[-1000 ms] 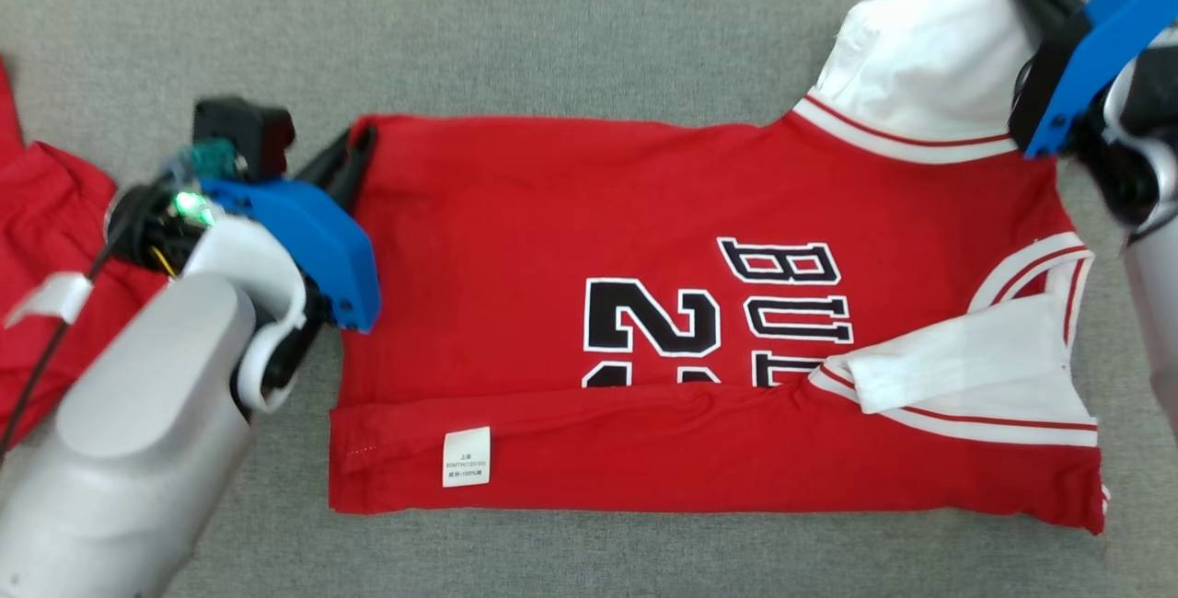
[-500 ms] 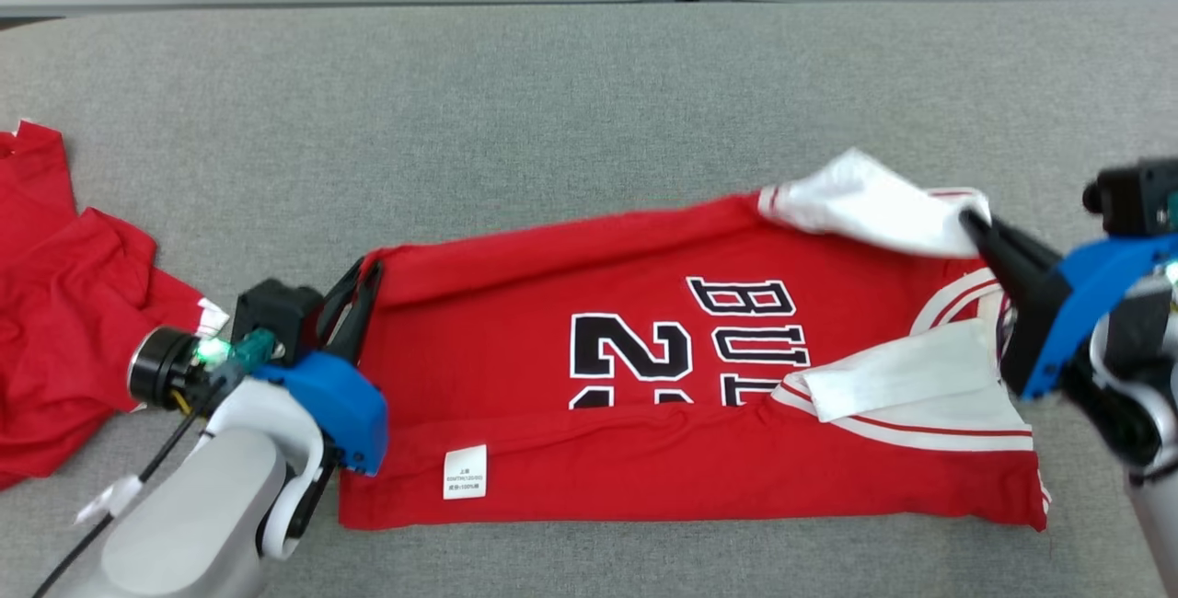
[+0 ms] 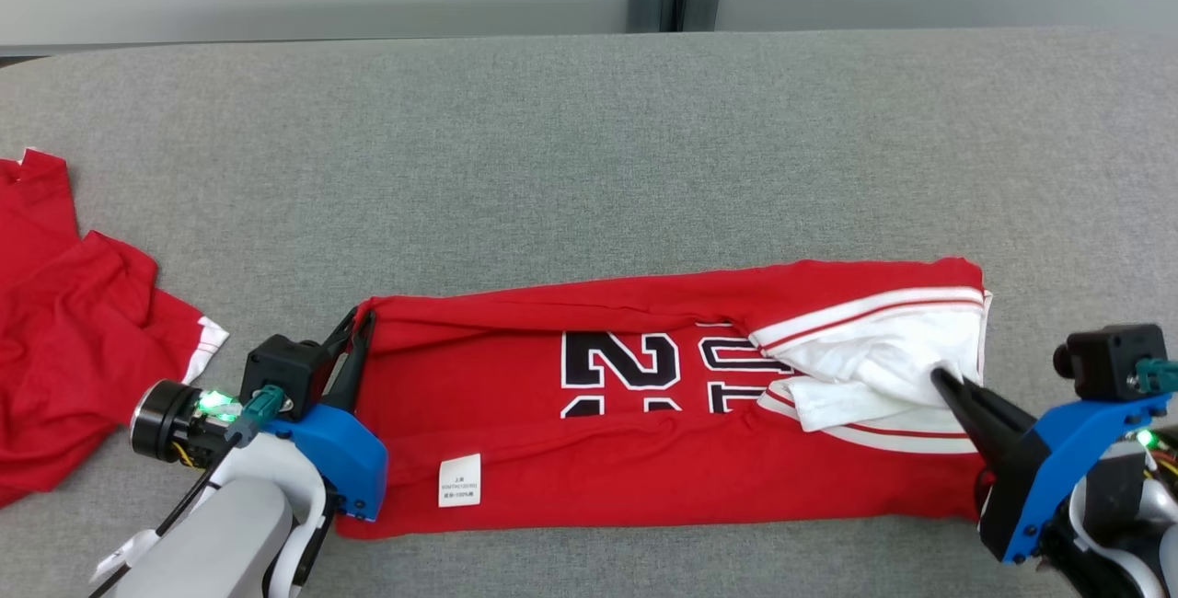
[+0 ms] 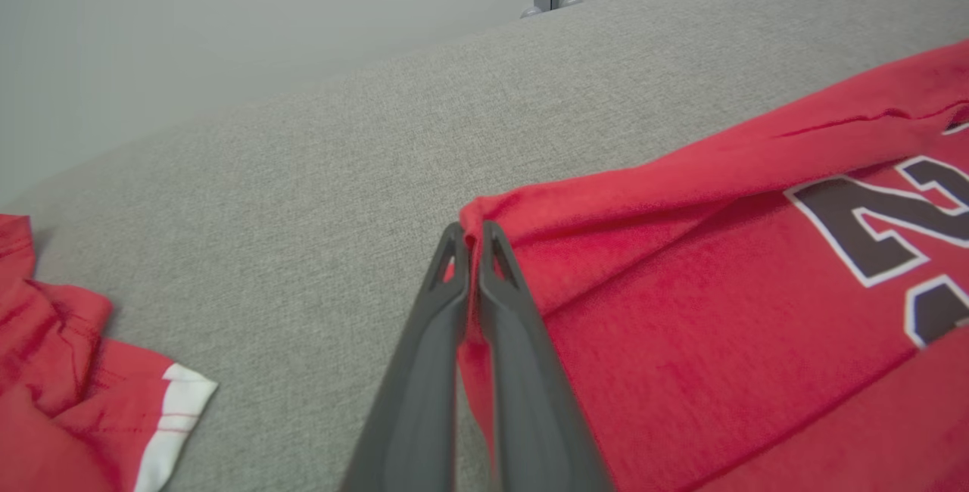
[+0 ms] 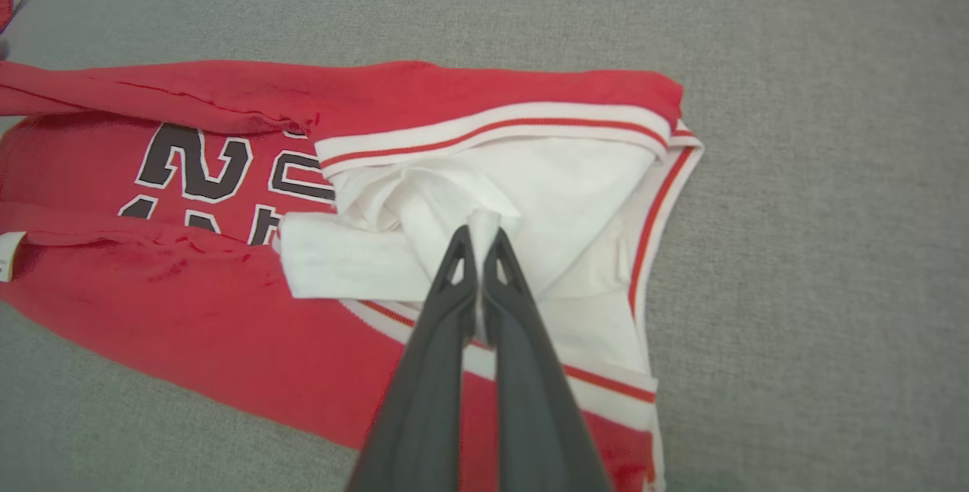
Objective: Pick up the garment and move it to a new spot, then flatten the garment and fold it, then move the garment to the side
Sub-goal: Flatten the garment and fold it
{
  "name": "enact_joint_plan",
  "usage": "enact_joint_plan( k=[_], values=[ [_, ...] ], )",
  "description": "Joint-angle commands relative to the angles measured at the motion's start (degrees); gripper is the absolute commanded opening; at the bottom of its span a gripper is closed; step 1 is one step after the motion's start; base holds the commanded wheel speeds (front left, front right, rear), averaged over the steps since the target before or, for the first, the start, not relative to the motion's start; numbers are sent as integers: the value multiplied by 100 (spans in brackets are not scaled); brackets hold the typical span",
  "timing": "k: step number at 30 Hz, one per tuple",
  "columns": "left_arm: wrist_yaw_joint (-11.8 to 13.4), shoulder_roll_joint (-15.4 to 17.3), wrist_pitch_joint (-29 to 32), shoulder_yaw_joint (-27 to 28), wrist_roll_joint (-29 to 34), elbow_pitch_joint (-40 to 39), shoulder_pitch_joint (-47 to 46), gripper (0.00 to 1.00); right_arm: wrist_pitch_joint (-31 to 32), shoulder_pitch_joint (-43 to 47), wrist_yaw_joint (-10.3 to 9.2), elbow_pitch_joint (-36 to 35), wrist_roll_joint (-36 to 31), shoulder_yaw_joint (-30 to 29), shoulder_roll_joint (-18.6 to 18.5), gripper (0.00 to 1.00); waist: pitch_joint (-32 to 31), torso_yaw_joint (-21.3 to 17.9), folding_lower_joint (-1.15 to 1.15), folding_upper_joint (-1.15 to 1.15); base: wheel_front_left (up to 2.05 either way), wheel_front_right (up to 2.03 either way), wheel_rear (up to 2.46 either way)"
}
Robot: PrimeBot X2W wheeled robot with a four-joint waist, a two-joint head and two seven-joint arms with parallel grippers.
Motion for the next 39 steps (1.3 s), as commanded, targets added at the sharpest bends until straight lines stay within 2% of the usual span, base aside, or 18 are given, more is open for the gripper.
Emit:
enact_joint_plan(
  k=[1, 3, 4, 5, 6, 7, 8, 12, 16, 21, 25, 30, 39],
  values=[
    [46, -11, -51, -9, 23, 30, 39, 0, 35, 138, 2, -76, -52, -44, 58, 0, -9, -6, 1, 0, 0, 0, 0],
    [72, -52, -83, -7, -9, 82, 94, 0, 88, 274, 2, -147, -115, -103, 143, 0, -23, -10, 1, 0, 0, 0, 0],
    [79, -69, -115, -2, -19, 114, 107, 22, 128, 346, 2, -157, -132, -134, 204, 0, -32, -8, 1, 0, 0, 0, 0],
    [86, -104, -120, 11, -59, 144, 129, 53, 166, 411, 2, -180, -167, -159, 244, 0, -42, -5, 1, 0, 0, 0, 0],
    [94, -147, -132, 31, -98, 162, 151, 78, 164, 454, 2, -198, -192, -200, 283, 0, -53, 0, 1, 0, 0, 0, 0],
    [115, -182, -164, 67, -151, 174, 180, 100, 192, 504, 2, -201, -215, -241, 334, 26, -67, 5, 1, 0, 0, 0, 0],
    [126, -204, -187, 103, -196, 195, 217, 100, 240, 565, 3, -186, -235, -242, 360, 100, -85, 10, 1, 0, 0, 0, 0],
    [208, -390, -388, 396, -519, 185, 451, 100, 289, 708, 2, -246, -286, -315, 463, 100, -168, 41, 1, 0, 0, 0, 0],
    [279, -599, -543, 983, -826, -37, 730, 100, 168, 823, 3, -316, -375, -488, 567, 100, -287, 111, 1, 0, 0, 0, 0],
    [205, -858, -562, 1910, -394, -680, 1209, 100, -286, 766, 3, -297, -672, -1047, 964, 100, -431, 222, 1, 0, 0, 0, 0],
    [16, -1124, -565, 2596, 110, -1015, 1577, 100, -554, 644, 3, -167, -986, -1408, 1198, 100, -552, 273, 1, 0, 0, 0, 0],
    [-365, -1334, -566, 3129, 585, -879, 1888, 100, -657, 326, 3, 298, -1275, -1684, 1348, 100, -642, 266, 1, 0, 0, 0, 0],
    [-806, -1561, -567, 3503, 991, -632, 1849, 100, -1025, -416, 3, 1705, -1465, -1714, 1367, 100, -557, 278, 1, 0, 0, 0, 0]
  ],
)
